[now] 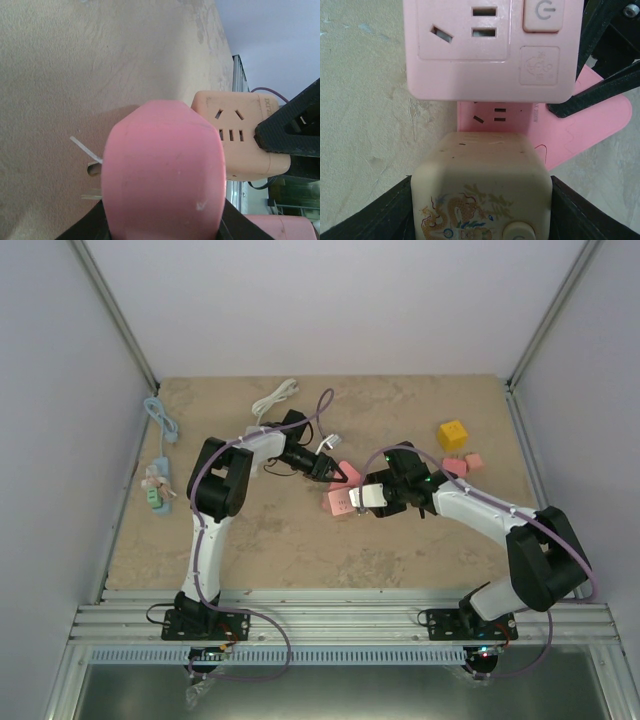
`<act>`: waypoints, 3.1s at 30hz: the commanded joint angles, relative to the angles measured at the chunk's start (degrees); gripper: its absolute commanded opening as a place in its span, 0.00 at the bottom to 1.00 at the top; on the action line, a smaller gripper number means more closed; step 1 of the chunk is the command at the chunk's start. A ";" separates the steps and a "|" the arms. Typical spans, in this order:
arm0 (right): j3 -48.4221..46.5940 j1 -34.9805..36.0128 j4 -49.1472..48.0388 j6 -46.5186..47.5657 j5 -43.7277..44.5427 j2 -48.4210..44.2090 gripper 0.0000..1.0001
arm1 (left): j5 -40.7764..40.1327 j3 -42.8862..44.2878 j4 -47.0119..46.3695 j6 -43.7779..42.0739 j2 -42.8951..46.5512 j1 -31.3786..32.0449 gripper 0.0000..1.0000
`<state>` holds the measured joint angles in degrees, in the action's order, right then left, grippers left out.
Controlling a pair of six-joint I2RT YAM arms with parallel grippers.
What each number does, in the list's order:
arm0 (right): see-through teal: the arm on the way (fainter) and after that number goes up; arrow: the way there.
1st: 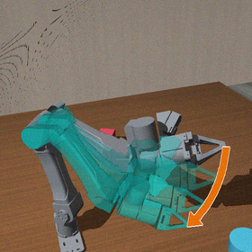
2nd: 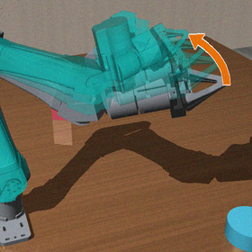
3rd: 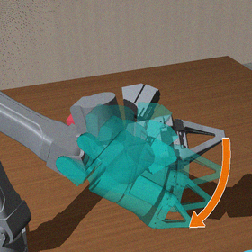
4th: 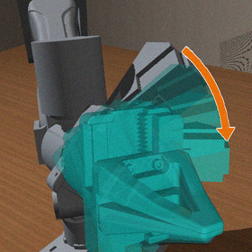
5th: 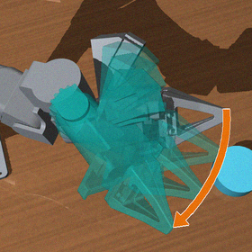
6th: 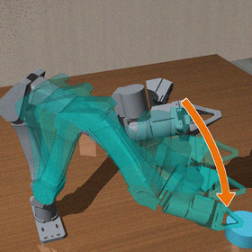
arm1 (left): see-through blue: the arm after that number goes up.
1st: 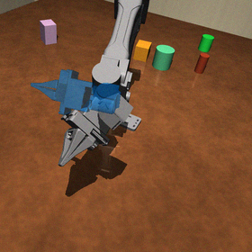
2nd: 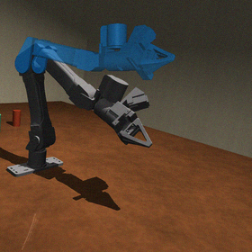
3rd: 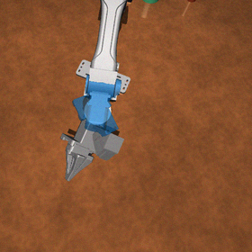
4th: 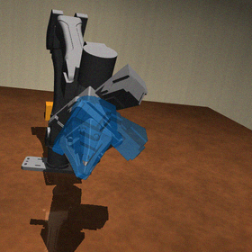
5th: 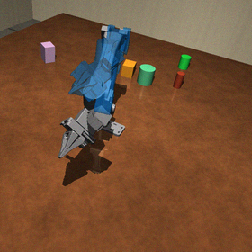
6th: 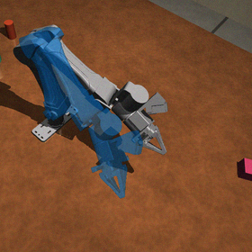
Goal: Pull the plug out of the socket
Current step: Remove the plug from the socket, then place the plug at the center of the board.
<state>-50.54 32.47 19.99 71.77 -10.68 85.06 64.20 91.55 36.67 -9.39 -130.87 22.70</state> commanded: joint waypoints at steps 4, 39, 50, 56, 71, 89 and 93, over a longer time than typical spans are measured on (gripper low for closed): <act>-2.00 -0.08 -3.29 1.39 3.34 -1.15 0.19 | -8.99 -0.08 2.57 -1.62 -2.63 -0.63 0.00; -3.27 -7.71 0.99 1.58 -7.95 -4.42 0.17 | -11.31 1.96 4.31 -1.29 -4.12 0.07 0.00; 0.05 -4.94 -5.34 1.70 -3.71 -6.28 0.17 | -11.82 1.97 4.09 -0.74 -4.22 0.07 0.00; -0.03 -2.16 -7.24 0.95 0.39 -3.95 0.17 | -11.65 1.97 4.16 -0.85 -4.22 0.07 0.00; -3.48 -12.46 -8.77 -10.42 -12.33 -3.05 0.17 | -10.94 1.62 4.09 -1.44 -3.91 -0.11 0.00; -9.97 -25.08 -10.52 -29.98 -22.60 10.15 0.17 | -10.33 1.67 4.20 -1.58 -4.04 -0.51 0.00; -10.18 -26.76 -12.63 -34.36 -22.46 12.18 0.17 | -10.31 1.71 4.20 -1.50 -4.13 -0.47 0.00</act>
<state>-59.02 7.33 11.27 43.38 -31.33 95.72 63.57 94.28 38.35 -10.50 -132.18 22.94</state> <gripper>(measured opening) 0.616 0.325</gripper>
